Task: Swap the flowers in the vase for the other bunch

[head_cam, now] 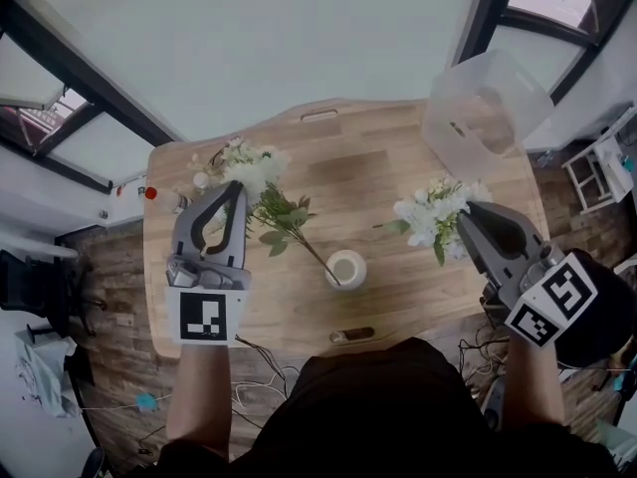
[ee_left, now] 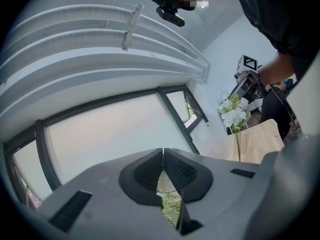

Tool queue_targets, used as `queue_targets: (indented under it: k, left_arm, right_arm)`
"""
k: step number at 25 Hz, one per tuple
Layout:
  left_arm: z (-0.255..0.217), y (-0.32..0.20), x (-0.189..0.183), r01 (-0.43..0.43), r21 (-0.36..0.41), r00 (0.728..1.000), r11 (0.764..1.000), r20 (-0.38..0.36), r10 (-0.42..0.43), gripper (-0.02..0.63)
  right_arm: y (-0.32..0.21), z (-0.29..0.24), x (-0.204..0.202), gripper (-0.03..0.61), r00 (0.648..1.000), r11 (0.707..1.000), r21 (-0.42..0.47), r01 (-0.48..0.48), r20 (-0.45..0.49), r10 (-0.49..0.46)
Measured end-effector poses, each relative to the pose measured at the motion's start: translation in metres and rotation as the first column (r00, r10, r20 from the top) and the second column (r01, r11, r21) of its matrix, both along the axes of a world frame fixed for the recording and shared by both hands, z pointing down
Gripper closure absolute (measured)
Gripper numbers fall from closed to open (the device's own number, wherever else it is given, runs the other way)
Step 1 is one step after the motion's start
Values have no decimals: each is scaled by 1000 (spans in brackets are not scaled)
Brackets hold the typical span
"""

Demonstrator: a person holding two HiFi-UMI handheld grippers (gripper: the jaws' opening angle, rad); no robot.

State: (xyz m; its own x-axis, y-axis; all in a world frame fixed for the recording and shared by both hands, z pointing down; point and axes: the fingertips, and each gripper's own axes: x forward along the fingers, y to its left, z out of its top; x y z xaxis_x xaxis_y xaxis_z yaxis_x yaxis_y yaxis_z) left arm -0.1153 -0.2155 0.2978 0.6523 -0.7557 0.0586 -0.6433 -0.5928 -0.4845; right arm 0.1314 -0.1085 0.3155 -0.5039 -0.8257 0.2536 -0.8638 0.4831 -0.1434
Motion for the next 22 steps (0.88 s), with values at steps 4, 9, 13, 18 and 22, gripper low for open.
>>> queue_targets:
  k: [4,9,13,18,22]
  left_arm:
    - [3,0,1,-1,-14,1000,1000,4,1,598]
    - [9,-1,7,-10,-20,1000,1000,5,11,598]
    - [10,2,9,-40,-10,996,999,73,40,598]
    - [17,9,18,-66,-39,994,997,86,69,598]
    - [26,21,31,-81,-67,993,994,82,86,598]
  right_arm:
    - [1,0,-1,517,1000,1000,-8,-1,0,1]
    - [1,6,1,517,1000,1000,-10,-5,-30,4]
    - [0,1,-2,517,999,1000,-20,-11,-31,11]
    - [-1,3,-1,517,1000,999,-42,-11,-6,10]
    - [0,10,3,517,1000,999,-53,-3,10,3]
